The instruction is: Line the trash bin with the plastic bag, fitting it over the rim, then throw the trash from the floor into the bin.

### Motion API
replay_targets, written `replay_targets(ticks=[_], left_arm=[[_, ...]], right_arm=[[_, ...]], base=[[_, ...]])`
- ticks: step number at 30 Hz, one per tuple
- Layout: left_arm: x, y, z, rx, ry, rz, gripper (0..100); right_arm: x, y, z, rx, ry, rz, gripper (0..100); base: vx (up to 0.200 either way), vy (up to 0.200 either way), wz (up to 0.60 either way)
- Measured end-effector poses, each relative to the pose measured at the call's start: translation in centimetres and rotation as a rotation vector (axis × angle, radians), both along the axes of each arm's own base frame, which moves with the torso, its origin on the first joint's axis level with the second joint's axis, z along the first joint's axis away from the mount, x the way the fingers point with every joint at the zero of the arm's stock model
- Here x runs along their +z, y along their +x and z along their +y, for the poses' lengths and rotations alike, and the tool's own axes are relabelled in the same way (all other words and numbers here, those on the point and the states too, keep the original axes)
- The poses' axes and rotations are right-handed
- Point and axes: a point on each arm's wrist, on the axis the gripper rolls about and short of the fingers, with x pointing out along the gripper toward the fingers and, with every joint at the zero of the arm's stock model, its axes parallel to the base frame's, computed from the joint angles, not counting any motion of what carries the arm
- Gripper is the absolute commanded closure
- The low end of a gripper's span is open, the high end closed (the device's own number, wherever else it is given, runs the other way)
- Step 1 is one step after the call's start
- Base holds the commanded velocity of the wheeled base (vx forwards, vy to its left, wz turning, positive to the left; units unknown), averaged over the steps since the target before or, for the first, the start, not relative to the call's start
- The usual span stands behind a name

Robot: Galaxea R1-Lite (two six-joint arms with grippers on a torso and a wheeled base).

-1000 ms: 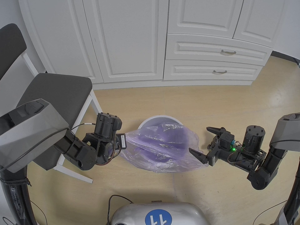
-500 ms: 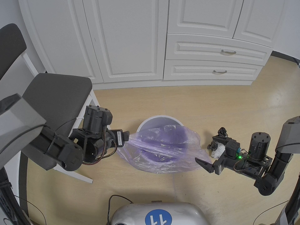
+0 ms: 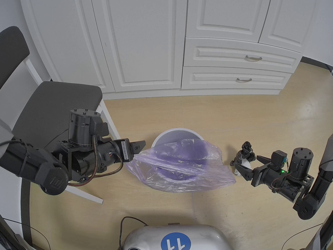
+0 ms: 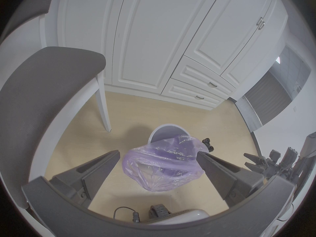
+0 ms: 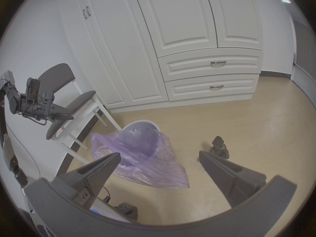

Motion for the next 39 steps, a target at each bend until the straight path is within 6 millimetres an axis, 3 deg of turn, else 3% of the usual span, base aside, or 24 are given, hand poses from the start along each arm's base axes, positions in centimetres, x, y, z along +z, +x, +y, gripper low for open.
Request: replay_targets(ticks=[14,21,31,39], left_arm=[[1.3,-0.8,0.5,0.002,-0.022,-0.031,0],[2.9,-2.9,1.5,-0.013,-0.03,-0.075,0],[5.4,-5.3,2.9,-0.021,-0.043,-0.164,0],[6.9,-5.8,3.6,-0.015,-0.04,-0.233,0]], right_arm=[[-0.4,-2.8,1.6,0.085,-0.105,0.014,0],[-0.4,-4.1,2.5,0.044,-0.294,-0.041,0],[-1.7,-3.6,3.6,0.073,-0.411,-0.036,0],[-2.6,-3.8,3.3,0.101,-0.461,-0.003,0]], base=[[0.0,0.0,0.0],[0.0,0.0,0.0],[0.0,0.0,0.0],[0.0,0.0,0.0]])
